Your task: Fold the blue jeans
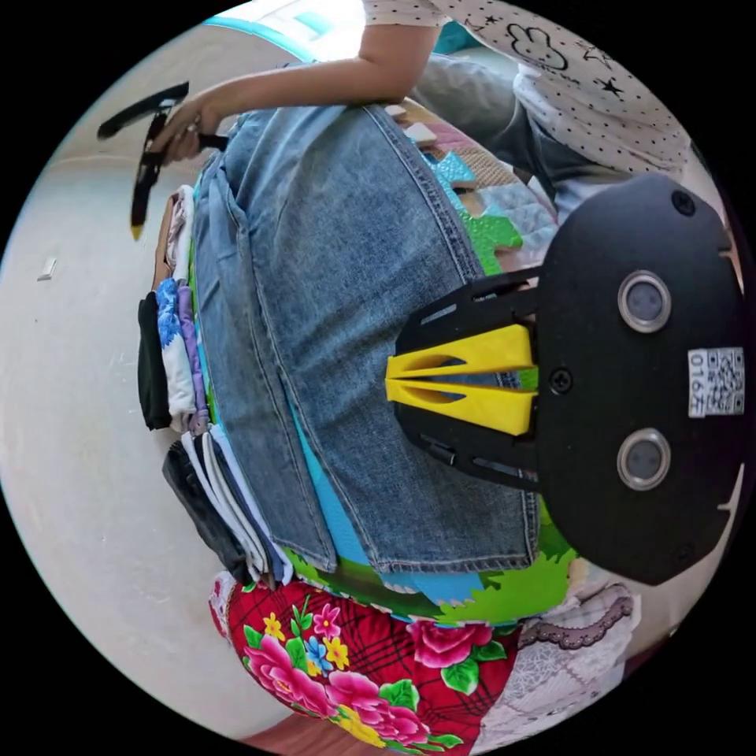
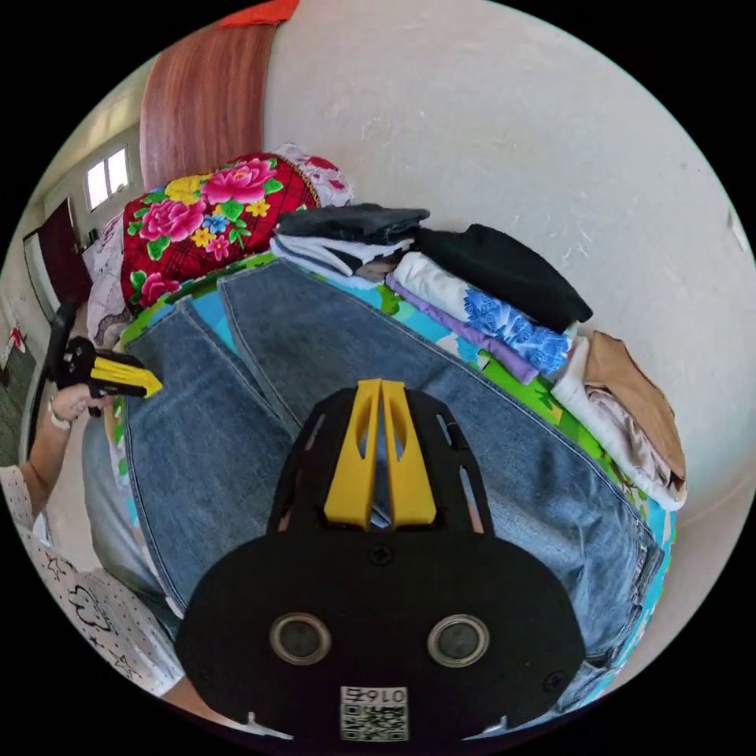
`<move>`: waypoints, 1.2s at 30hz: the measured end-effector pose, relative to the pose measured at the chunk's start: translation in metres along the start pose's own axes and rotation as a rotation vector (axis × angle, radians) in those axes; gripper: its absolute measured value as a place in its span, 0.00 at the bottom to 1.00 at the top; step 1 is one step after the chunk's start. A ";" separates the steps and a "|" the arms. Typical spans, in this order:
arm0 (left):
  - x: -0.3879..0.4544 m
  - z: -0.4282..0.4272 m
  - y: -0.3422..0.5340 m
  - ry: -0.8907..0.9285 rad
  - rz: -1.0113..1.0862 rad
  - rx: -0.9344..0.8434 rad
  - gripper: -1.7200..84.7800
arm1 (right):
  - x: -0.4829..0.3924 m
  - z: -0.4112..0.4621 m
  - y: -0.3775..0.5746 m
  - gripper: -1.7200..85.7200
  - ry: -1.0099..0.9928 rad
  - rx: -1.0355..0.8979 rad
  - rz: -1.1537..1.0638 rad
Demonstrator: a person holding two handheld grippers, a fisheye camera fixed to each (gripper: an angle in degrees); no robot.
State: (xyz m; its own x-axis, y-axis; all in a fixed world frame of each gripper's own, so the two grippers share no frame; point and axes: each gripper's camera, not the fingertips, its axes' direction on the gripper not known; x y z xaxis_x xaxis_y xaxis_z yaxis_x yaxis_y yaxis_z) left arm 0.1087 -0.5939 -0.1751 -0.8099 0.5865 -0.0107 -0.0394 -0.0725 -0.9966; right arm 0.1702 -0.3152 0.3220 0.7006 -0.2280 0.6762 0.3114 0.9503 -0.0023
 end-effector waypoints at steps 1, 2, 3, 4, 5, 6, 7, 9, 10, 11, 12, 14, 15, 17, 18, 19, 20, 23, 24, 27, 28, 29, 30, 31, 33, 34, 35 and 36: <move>0.008 -0.003 0.004 -0.020 -0.007 0.016 0.01 | 0.000 -0.036 0.014 0.02 0.046 0.129 0.072; 0.016 -0.007 0.008 -0.043 -0.009 0.031 0.01 | -0.001 -0.056 0.023 0.02 0.063 0.201 0.103; 0.020 -0.008 0.010 -0.055 -0.004 0.037 0.01 | -0.002 -0.096 0.047 0.02 0.082 0.345 0.155; 0.028 -0.011 0.012 -0.072 0.001 0.046 0.01 | -0.001 -0.134 0.075 0.02 0.077 0.458 0.204; 0.035 -0.013 0.013 -0.087 0.005 0.048 0.01 | 0.000 -0.151 0.090 0.02 0.071 0.496 0.214; 0.039 -0.015 0.014 -0.096 0.008 0.048 0.01 | 0.000 -0.183 0.120 0.02 0.070 0.535 0.213; 0.046 -0.017 0.015 -0.111 0.013 0.048 0.01 | 0.000 -0.212 0.153 0.02 0.100 0.544 0.201; 0.055 -0.021 0.018 -0.132 0.019 0.053 0.01 | -0.001 -0.250 0.205 0.03 0.218 0.524 0.211; 0.062 -0.023 0.019 -0.145 0.025 0.055 0.01 | 0.000 -0.271 0.242 0.04 0.335 0.500 0.256; 0.067 -0.025 0.021 -0.154 0.027 0.055 0.01 | 0.001 -0.280 0.260 0.04 0.397 0.482 0.282; 0.069 -0.026 0.022 -0.157 0.029 0.056 0.01 | 0.004 -0.296 0.296 0.06 0.515 0.443 0.321; 0.076 -0.030 0.026 -0.157 0.027 0.061 0.01 | 0.017 -0.311 0.351 0.11 0.636 0.369 0.399; 0.077 -0.032 0.027 -0.153 0.024 0.063 0.01 | 0.028 -0.315 0.386 0.13 0.662 0.278 0.440; 0.078 -0.036 0.032 -0.128 0.011 0.069 0.01 | 0.047 -0.318 0.435 0.16 0.669 0.147 0.548; 0.078 -0.038 0.033 -0.120 0.006 0.072 0.01 | 0.056 -0.318 0.466 0.17 0.661 0.090 0.618; 0.078 -0.041 0.036 -0.110 -0.004 0.079 0.01 | 0.061 -0.317 0.492 0.18 0.638 0.053 0.659; 0.081 -0.047 0.040 -0.125 -0.015 0.093 0.01 | 0.062 -0.317 0.503 0.18 0.626 0.046 0.671; 0.104 -0.074 0.059 -0.235 -0.030 0.170 0.01 | 0.062 -0.314 0.541 0.18 0.524 0.076 0.699; 0.108 -0.079 0.062 -0.245 -0.029 0.172 0.01 | 0.063 -0.312 0.549 0.18 0.454 0.090 0.707; 0.127 -0.103 0.085 -0.237 -0.020 0.196 0.01 | 0.067 -0.304 0.565 0.17 0.333 0.118 0.734; 0.131 -0.114 0.096 -0.215 -0.030 0.225 0.01 | 0.073 -0.300 0.571 0.18 0.320 0.103 0.774; 0.134 -0.124 0.108 -0.188 -0.043 0.260 0.01 | 0.077 -0.298 0.574 0.18 0.315 0.093 0.799; 0.136 -0.128 0.113 -0.173 -0.047 0.273 0.01 | 0.084 -0.295 0.581 0.19 0.290 0.088 0.836; 0.139 -0.135 0.123 -0.140 -0.044 0.289 0.01 | 0.088 -0.295 0.588 0.20 0.263 0.112 0.877; 0.146 -0.138 0.134 -0.106 -0.024 0.284 0.01 | 0.089 -0.299 0.599 0.20 0.281 0.132 0.917; 0.151 -0.139 0.141 -0.103 -0.015 0.278 0.01 | 0.087 -0.304 0.606 0.20 0.294 0.153 0.931; 0.156 -0.139 0.147 -0.110 -0.006 0.275 0.01 | 0.085 -0.307 0.610 0.19 0.301 0.168 0.936; 0.158 -0.138 0.150 -0.114 -0.004 0.276 0.01 | 0.081 -0.312 0.617 0.16 0.306 0.209 0.936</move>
State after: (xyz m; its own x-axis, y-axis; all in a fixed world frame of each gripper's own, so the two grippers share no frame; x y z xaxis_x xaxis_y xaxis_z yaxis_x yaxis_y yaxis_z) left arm 0.0557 -0.4005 -0.3379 -0.8694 0.4937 0.0182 -0.1878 -0.2962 -0.9365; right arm 0.6195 0.1865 0.1457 0.7497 0.6126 0.2503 -0.5468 0.7865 -0.2871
